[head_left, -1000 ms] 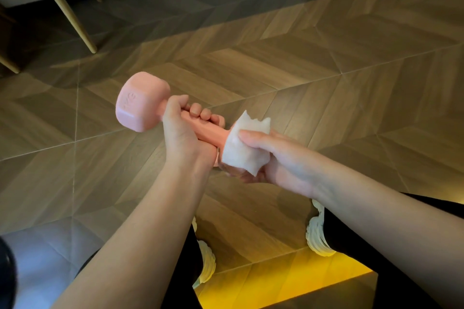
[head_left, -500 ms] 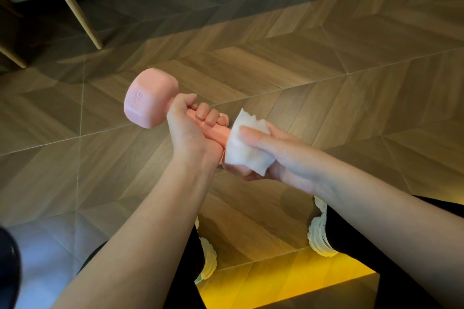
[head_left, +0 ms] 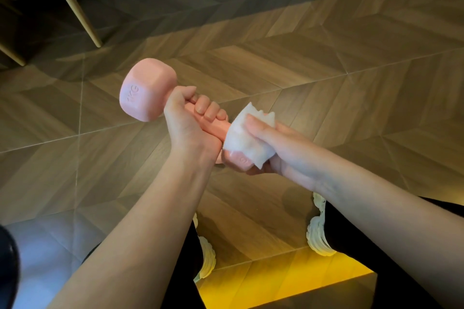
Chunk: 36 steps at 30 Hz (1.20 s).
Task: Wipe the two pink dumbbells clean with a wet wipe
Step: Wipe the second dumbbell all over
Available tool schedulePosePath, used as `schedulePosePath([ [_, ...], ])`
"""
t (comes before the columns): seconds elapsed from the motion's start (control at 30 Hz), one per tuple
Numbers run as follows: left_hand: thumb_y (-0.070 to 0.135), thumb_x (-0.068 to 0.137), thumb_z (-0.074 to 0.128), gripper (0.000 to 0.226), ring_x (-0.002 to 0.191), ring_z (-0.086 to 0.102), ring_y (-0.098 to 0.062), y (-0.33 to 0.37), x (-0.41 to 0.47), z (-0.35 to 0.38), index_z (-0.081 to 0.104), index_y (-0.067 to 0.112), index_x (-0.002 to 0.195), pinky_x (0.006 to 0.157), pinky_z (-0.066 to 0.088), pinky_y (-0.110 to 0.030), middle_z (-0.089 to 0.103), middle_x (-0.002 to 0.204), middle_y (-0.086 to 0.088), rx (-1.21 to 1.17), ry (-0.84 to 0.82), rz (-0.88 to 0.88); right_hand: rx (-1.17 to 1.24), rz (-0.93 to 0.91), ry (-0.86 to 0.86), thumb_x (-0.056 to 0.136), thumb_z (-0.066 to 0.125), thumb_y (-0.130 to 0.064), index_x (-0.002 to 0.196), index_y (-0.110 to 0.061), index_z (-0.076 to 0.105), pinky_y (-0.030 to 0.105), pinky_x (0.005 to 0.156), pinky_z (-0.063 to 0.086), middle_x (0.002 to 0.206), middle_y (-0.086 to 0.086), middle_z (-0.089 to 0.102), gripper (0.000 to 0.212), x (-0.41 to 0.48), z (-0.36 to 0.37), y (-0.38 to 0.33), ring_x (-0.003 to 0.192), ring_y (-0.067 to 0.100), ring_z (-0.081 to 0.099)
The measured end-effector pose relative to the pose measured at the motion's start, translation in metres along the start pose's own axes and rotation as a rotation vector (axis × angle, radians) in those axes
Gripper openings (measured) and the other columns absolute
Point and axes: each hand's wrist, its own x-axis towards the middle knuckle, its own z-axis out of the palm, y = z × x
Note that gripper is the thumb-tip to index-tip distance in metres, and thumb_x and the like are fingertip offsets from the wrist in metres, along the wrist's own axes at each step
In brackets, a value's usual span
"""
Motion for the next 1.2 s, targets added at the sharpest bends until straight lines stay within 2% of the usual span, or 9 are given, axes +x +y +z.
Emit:
schedulePosePath([
  [0.07,0.015,0.087,0.044,0.04,0.038,0.023,-0.012,0.002,0.001,0.001,0.036,0.02,0.048,0.041,0.03,-0.021,0.024,0.048,0.007,-0.012,-0.011,0.006,0.036,0.014,-0.057,0.08,0.059,-0.056,0.126,-0.017,0.057,0.037,0.076,0.056,0.111,0.013,0.069,0.06,-0.001,-0.004,-0.005,0.094,0.023,0.065],
  [0.23,0.018,0.089,0.047,0.031,0.04,0.028,-0.011,0.005,0.0,0.0,0.035,0.02,0.061,0.044,0.034,-0.02,0.028,0.05,0.008,-0.003,-0.023,0.017,0.146,0.106,-0.234,0.086,0.061,-0.048,0.135,-0.011,0.053,0.045,0.091,0.054,0.128,0.026,0.062,0.062,-0.005,-0.015,-0.007,0.109,0.04,0.062],
  [0.4,0.023,0.091,0.056,0.029,0.039,0.036,-0.008,0.004,0.0,0.001,0.038,0.022,0.068,0.046,0.039,-0.017,0.036,0.05,0.009,0.022,0.081,0.014,0.011,-0.08,-0.001,0.071,0.079,-0.031,0.12,-0.033,0.059,0.034,0.075,0.058,0.113,-0.004,0.069,0.053,-0.002,-0.003,-0.003,0.1,0.017,0.069],
  [0.5,0.021,0.092,0.053,0.03,0.037,0.028,-0.009,0.003,-0.001,0.0,0.035,0.021,0.068,0.042,0.033,-0.017,0.029,0.048,0.008,-0.012,0.099,0.005,-0.019,-0.126,0.07,0.067,0.084,-0.043,0.114,-0.032,0.061,0.028,0.069,0.056,0.111,-0.003,0.069,0.054,-0.001,0.001,-0.002,0.095,0.014,0.071],
  [0.6,0.021,0.091,0.053,0.031,0.038,0.027,-0.01,0.005,0.0,-0.001,0.034,0.021,0.066,0.041,0.032,-0.019,0.029,0.049,0.008,0.003,0.087,0.003,-0.013,-0.114,0.016,0.077,0.073,-0.047,0.115,-0.028,0.059,0.026,0.066,0.053,0.105,-0.005,0.07,0.044,0.0,-0.001,-0.006,0.09,0.01,0.068],
  [0.77,0.021,0.09,0.052,0.029,0.039,0.026,-0.01,0.007,-0.001,-0.002,0.034,0.021,0.067,0.043,0.031,-0.02,0.027,0.049,0.008,0.004,0.077,-0.003,-0.014,-0.085,-0.132,0.074,0.076,-0.026,0.116,-0.033,0.063,0.032,0.077,0.056,0.112,-0.005,0.069,0.045,-0.002,-0.012,-0.01,0.102,0.016,0.067],
  [0.97,0.019,0.091,0.048,0.032,0.04,0.024,-0.012,0.005,-0.006,0.001,0.033,0.02,0.063,0.042,0.03,-0.022,0.024,0.049,0.007,0.038,0.018,0.002,-0.112,-0.107,-0.036,0.08,0.067,-0.046,0.114,-0.03,0.058,0.019,0.063,0.051,0.093,-0.014,0.072,0.039,0.0,-0.006,-0.006,0.086,0.005,0.068],
  [1.1,0.019,0.091,0.047,0.034,0.037,0.024,-0.011,0.009,-0.004,0.0,0.034,0.021,0.06,0.039,0.03,-0.02,0.024,0.046,0.008,0.036,0.0,-0.016,-0.094,-0.04,-0.225,0.082,0.068,-0.029,0.123,-0.032,0.058,0.032,0.083,0.054,0.106,-0.01,0.071,0.042,-0.004,-0.022,-0.014,0.101,0.011,0.066],
  [1.2,0.019,0.091,0.047,0.034,0.038,0.023,-0.011,0.009,-0.004,-0.003,0.033,0.021,0.06,0.04,0.029,-0.021,0.023,0.046,0.007,0.041,0.0,-0.03,-0.121,-0.038,-0.178,0.074,0.077,-0.031,0.119,-0.039,0.06,0.028,0.079,0.056,0.107,-0.011,0.072,0.049,-0.002,-0.016,-0.006,0.103,0.009,0.068],
])
